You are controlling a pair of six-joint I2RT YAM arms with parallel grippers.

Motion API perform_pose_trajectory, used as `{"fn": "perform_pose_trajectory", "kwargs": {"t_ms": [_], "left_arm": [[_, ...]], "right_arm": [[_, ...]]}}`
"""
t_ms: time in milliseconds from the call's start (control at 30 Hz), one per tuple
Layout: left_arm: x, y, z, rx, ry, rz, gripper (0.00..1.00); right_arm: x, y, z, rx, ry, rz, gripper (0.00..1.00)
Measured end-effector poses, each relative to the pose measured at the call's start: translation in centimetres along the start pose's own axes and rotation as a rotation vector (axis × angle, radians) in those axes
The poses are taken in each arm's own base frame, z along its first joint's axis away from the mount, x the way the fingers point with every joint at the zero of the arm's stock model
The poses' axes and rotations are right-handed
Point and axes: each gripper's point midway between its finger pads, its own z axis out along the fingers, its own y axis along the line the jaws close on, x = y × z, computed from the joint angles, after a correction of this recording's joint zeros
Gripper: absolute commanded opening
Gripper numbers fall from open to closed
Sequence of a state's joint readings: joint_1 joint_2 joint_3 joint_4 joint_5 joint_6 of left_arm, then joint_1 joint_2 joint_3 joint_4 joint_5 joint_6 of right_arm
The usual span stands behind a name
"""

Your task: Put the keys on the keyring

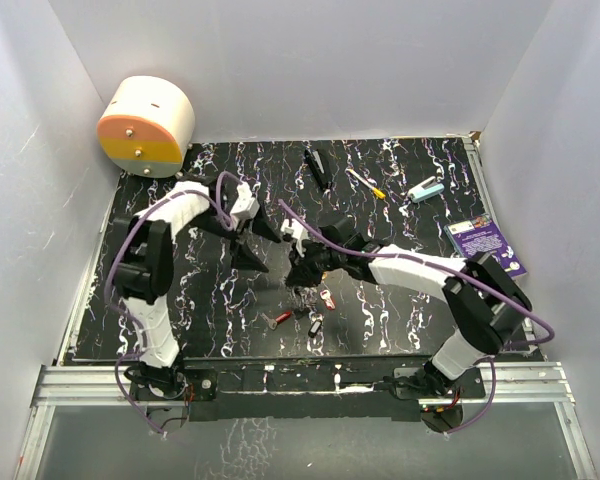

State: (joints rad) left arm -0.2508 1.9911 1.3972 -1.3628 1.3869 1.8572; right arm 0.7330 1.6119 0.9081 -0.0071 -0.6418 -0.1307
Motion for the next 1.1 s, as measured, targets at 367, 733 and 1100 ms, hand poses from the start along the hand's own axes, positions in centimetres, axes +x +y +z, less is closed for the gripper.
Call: {"fn": "perform_pose_trajectory", "kwargs": {"t_ms": [367,733,1100], "left_arm": [[-11.5,6.7,-8.8,-0.661,0.362,0.271,0.97],[-6.7,7.1,-5.5,-0.783,0.256,0.042,0.97],[5.2,-3.4,4.1,-0.402,0.477,0.004,0.96]], "right_arm": [[0.1,-4.3,-5.8,0.233,-0.058,0.036,0.08],[-4.6,-9.5,-15.6,0.572,-0.245,0.077,0.08],[-5.2,-10.5,-17.7,0.674,-0.251,0.156,0.08]]}}
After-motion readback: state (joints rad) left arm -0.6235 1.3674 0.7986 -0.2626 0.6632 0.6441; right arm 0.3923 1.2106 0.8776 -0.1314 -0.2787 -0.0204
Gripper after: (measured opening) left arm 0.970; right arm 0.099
